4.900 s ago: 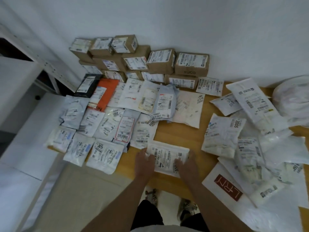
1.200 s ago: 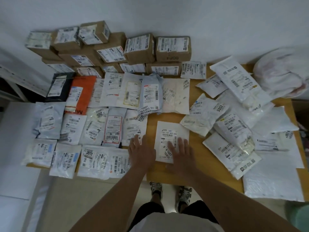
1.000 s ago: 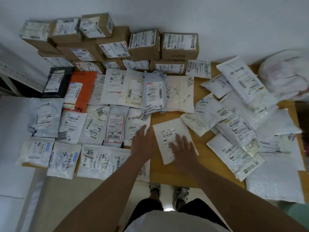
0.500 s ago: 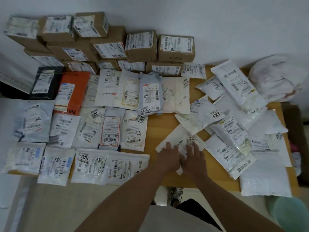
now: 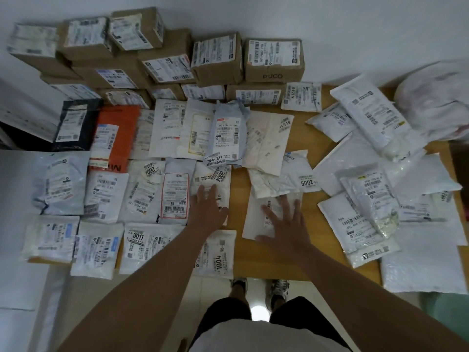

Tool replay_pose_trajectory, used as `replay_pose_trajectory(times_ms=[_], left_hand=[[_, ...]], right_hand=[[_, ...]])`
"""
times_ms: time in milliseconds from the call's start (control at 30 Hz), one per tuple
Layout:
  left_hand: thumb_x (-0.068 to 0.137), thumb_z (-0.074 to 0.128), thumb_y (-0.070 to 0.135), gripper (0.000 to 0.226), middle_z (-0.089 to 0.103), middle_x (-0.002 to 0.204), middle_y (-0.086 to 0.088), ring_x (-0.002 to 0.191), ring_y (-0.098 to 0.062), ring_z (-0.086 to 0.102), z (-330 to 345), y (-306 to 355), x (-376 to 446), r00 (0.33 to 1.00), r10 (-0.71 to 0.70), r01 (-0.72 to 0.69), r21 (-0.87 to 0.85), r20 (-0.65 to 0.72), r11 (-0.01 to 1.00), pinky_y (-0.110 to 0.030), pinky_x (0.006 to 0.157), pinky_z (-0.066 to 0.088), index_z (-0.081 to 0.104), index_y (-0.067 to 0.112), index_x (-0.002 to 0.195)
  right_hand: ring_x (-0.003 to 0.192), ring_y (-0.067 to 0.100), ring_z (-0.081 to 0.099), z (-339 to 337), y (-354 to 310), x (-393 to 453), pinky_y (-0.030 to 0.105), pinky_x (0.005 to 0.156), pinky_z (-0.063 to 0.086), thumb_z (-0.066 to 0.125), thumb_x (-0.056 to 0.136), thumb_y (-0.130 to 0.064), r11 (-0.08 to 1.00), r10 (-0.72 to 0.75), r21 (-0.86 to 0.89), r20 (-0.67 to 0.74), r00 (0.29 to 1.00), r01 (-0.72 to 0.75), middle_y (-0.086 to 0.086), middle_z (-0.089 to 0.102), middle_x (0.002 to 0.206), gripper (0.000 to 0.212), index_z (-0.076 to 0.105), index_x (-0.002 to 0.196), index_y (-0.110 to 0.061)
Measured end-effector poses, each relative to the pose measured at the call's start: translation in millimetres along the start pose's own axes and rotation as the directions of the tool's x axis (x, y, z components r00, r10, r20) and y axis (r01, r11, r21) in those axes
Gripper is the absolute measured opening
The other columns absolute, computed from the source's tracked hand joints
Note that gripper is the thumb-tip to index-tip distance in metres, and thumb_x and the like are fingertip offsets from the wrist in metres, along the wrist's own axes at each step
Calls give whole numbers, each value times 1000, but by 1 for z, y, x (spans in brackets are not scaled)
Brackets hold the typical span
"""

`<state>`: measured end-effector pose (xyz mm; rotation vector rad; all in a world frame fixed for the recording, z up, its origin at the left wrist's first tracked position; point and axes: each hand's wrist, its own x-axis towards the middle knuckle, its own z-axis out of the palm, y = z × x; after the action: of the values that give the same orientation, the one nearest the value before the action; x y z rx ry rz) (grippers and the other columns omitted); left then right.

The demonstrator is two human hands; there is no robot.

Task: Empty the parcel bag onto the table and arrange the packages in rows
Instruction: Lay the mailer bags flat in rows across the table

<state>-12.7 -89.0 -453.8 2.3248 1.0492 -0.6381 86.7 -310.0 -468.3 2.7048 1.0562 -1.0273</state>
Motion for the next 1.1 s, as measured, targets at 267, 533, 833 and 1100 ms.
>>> replay_pose_trajectory(times_ms=[267, 533, 833, 1100], left_hand=[[86, 50, 65, 93, 1, 161, -16, 146, -40, 6, 4, 7, 7, 999, -36, 33, 78, 29, 996, -50, 118, 11, 6, 20, 154], [92, 52, 35, 55, 34, 150, -9, 137, -31, 32, 17, 65, -25, 824, 560, -531, 230, -84, 816, -44, 108, 31, 38, 21, 143], [93, 51, 32, 65, 16, 160, -8, 145, -32, 15, 47, 86, -28, 816, 557, -572, 361, 156, 737, -44, 118, 13, 23, 25, 152], [91, 47, 30, 47, 38, 146, -9, 136, -30, 29, 28, 91, -27, 876, 479, -434, 343, -57, 833, -43, 111, 24, 44, 23, 138]], right_hand=[[146, 44, -17, -18, -41, 30, 65, 113, 2, 48, 87, -66, 957, 253, 157, -51, 966, -242, 11, -13, 162, 81, 15, 150, -26], [100, 29, 57, -88, -14, 69, 40, 82, 51, 69, 86, -39, -39, 816, 998, 62, 575, -52, 12, 52, 117, 69, 35, 136, -4], [65, 18, 59, -139, 54, 46, 27, 53, 49, 53, 92, -16, -24, 873, 980, -75, 482, 195, 7, 60, 84, 16, 56, 102, -3], [129, 37, 46, -24, 6, 15, 45, 100, 42, 56, 90, -50, 868, 296, 490, -379, 877, -82, 14, 51, 138, 56, 52, 134, -16]])
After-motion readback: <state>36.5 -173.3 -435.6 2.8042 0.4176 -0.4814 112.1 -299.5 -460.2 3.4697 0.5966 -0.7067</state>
